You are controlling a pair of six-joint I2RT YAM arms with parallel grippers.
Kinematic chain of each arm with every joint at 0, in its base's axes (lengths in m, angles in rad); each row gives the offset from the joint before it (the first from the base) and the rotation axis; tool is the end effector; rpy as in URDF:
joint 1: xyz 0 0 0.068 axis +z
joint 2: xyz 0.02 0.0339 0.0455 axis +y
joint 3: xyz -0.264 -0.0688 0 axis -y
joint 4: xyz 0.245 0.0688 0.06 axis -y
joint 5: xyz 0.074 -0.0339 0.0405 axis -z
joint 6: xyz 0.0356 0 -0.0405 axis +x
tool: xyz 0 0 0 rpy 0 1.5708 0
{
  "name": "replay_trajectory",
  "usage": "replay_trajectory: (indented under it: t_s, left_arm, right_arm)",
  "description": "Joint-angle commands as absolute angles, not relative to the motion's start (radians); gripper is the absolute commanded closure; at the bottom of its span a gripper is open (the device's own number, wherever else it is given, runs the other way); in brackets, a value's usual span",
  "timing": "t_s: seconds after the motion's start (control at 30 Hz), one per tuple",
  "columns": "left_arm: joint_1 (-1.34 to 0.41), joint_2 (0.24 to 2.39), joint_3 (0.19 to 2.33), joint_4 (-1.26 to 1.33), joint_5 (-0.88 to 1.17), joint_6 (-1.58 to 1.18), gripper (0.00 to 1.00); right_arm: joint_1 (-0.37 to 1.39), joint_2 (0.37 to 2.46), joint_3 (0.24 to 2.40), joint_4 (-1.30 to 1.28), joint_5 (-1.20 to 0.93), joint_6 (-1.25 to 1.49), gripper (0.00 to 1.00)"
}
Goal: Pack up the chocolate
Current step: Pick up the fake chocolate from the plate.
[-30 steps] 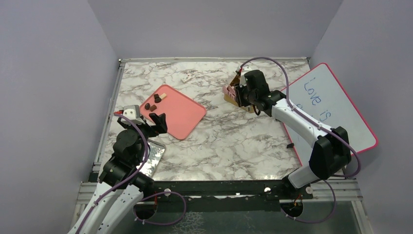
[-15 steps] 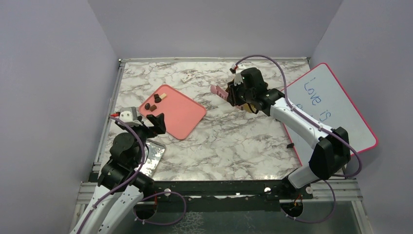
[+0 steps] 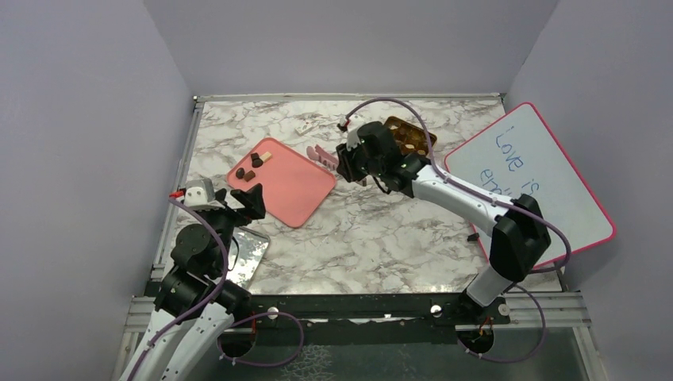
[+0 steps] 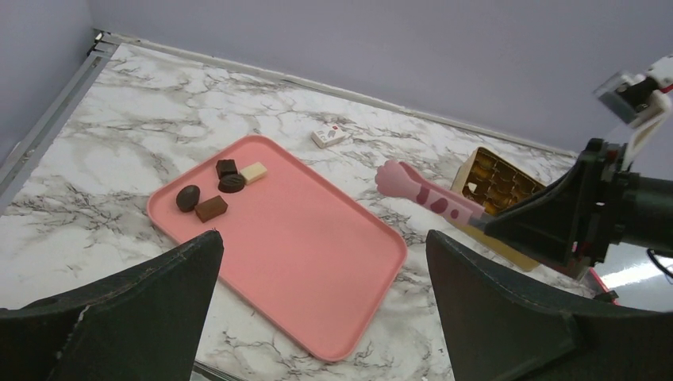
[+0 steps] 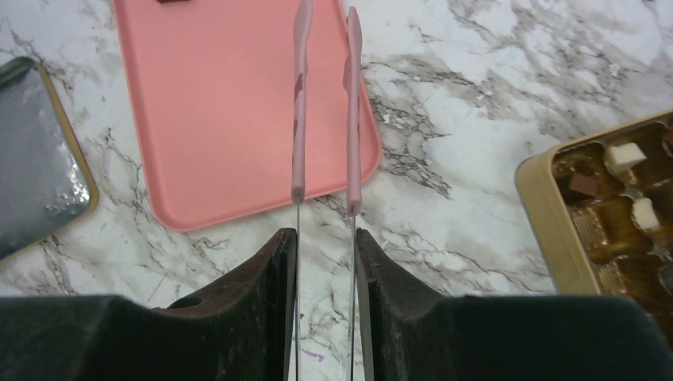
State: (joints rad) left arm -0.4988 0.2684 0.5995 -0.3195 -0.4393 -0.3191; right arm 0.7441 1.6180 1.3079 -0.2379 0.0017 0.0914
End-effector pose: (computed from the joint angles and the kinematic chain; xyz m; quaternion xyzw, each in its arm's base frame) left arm 0.0809 -0.0268 0.3211 -0.0928 0.6972 -0.1355 0.6978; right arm 0.2779 0.2557 0.3025 -0.2792 0.8262 0.1979 0.4476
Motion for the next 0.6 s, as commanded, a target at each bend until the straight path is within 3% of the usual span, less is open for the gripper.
replay_trajectory:
  t_s: [0.0, 0.57]
  left_arm:
    - [-0.495, 0.240, 0.602, -0.298, -0.484, -0.330, 0.01]
    - [-0.495, 0.133, 0.597, -0.297, -0.541, -0.353, 0.01]
  right_arm:
    - [0.799, 1.708, 1.368, -0.138, 0.040, 0.056, 0.66]
    - [0.899, 2.044, 1.637, -0.066, -0.030, -0.028, 0.65]
